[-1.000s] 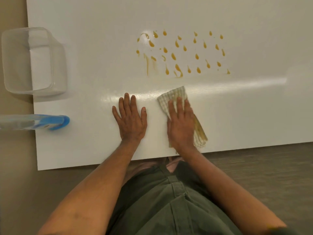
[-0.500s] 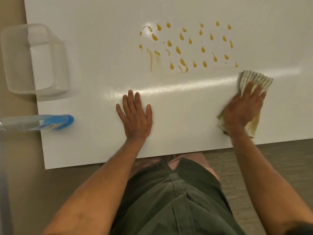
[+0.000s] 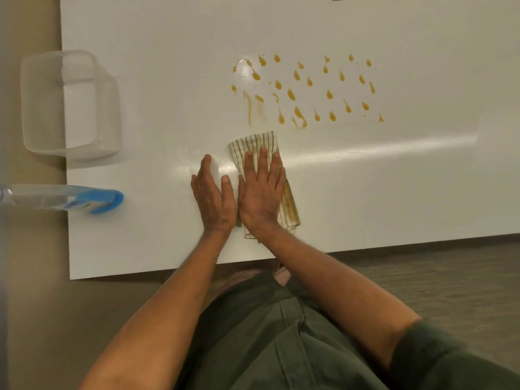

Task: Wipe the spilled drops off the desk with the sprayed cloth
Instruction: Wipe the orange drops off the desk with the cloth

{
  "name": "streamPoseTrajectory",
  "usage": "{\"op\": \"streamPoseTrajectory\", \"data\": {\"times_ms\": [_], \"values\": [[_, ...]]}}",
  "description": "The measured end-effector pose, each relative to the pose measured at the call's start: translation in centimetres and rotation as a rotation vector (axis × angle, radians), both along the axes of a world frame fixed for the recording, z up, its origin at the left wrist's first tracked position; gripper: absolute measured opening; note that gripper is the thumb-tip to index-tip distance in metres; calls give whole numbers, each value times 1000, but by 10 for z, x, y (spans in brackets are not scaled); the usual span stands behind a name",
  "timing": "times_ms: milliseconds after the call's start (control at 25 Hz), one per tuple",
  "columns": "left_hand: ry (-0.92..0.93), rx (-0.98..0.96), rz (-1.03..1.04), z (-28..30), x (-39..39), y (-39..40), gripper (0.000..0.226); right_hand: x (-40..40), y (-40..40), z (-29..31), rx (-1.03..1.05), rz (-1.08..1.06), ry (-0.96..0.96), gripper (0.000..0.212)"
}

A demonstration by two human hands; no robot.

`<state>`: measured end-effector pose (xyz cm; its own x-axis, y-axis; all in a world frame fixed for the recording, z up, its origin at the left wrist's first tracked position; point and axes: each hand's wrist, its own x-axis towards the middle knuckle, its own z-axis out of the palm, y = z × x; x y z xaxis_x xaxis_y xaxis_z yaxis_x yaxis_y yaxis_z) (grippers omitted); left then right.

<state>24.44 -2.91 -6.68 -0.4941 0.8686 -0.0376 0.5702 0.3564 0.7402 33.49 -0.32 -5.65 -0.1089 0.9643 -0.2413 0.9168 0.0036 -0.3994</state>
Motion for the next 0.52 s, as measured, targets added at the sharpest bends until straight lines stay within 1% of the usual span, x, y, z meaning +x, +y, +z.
{"op": "streamPoseTrajectory", "data": {"times_ms": [40, 80, 160, 200, 240, 280, 360, 440, 520], "values": [[-29, 1, 29, 3, 3, 3, 65, 5, 2, 2, -20, 15, 61, 61], [0, -2, 43, 6, 8, 7, 63, 12, 4, 6, -39, 25, 185, 58], [157, -15, -27, 9, 29, 14, 58, 36, 4, 15, -49, -16, 472, 54], [239, -39, -103, 9, 44, 17, 58, 53, 4, 18, -28, -60, 551, 51], [312, -90, -175, 7, 60, 20, 61, 73, 6, 18, 10, -107, 569, 48], [374, -166, -229, 3, 75, 22, 66, 94, 10, 18, 59, -143, 536, 45], [474, -303, -271, -7, 95, 22, 76, 138, 19, 12, 121, -171, 408, 42], [561, -316, -269, -16, 97, 20, 76, 180, 30, 5, 177, -148, 273, 42], [595, -268, -246, -20, 93, 21, 73, 218, 47, -3, 215, -107, 153, 43]]}}
